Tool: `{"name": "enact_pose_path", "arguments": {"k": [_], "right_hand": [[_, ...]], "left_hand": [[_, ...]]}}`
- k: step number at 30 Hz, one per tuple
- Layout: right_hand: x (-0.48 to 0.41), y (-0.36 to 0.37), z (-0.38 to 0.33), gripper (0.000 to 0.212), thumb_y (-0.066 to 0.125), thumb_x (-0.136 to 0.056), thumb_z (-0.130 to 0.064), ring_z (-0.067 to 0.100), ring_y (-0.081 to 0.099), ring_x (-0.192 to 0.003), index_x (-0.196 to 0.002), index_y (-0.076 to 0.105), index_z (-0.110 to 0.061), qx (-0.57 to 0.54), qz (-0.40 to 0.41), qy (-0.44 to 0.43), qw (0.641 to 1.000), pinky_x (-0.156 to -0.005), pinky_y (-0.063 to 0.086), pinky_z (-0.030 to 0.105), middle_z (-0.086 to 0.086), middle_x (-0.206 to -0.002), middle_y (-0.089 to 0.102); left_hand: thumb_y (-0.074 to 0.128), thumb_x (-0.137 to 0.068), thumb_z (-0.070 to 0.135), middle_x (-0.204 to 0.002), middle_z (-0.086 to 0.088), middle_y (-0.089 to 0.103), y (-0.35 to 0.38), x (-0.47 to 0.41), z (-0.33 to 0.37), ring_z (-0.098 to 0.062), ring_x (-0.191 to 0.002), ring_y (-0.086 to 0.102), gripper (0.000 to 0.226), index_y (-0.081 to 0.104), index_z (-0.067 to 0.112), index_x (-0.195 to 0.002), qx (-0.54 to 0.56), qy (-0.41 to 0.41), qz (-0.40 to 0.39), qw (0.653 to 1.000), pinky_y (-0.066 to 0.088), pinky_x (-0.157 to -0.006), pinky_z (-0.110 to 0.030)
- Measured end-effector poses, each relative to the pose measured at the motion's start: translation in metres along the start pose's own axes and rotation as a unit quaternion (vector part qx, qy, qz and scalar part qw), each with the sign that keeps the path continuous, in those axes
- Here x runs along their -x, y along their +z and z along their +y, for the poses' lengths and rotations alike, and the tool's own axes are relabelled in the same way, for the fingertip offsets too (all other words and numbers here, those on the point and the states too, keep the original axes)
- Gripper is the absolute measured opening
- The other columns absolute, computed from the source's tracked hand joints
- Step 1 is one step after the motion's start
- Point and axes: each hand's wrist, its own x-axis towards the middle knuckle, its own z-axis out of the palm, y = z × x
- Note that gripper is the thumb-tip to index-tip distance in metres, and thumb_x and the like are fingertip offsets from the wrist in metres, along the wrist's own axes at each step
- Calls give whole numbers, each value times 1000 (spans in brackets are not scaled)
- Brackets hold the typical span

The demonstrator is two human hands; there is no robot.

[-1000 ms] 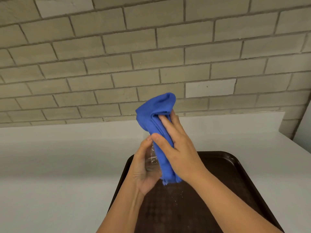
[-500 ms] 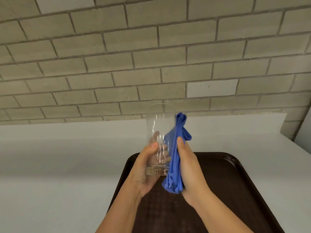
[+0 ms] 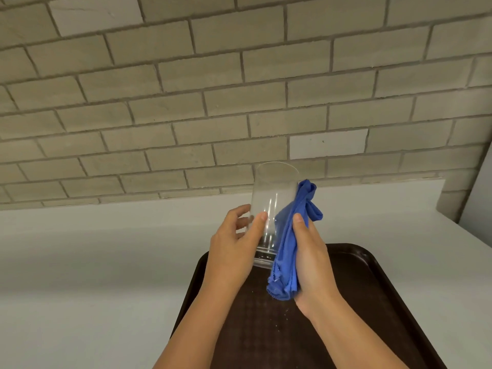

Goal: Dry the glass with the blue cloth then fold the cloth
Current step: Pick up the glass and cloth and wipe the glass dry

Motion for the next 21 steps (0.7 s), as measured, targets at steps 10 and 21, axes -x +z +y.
{"name": "enact_pose_path", "arguments": {"k": [10, 21], "right_hand": [[17, 15, -6, 40, 41, -75, -55, -10, 50, -114, -114, 39, -62, 118, -87, -120, 982, -92, 43, 8, -22, -131, 49], [-36, 31, -47, 46, 33, -92, -45, 4, 51, -102, -136, 32, -33, 152, -105, -92, 979, -91, 38, 20, -13, -113, 52]], "left_hand": [[72, -37, 58, -103, 2, 72, -3, 6, 3, -11, -90, 69, 90, 54, 22, -117, 156, -111, -73, 979, 56, -67, -20], [81, -51, 42, -96, -7, 75, -7, 6, -7, -23, -88, 71, 61, 68, 19, -106, 322, -106, -153, 928, 57, -69, -36]]}}
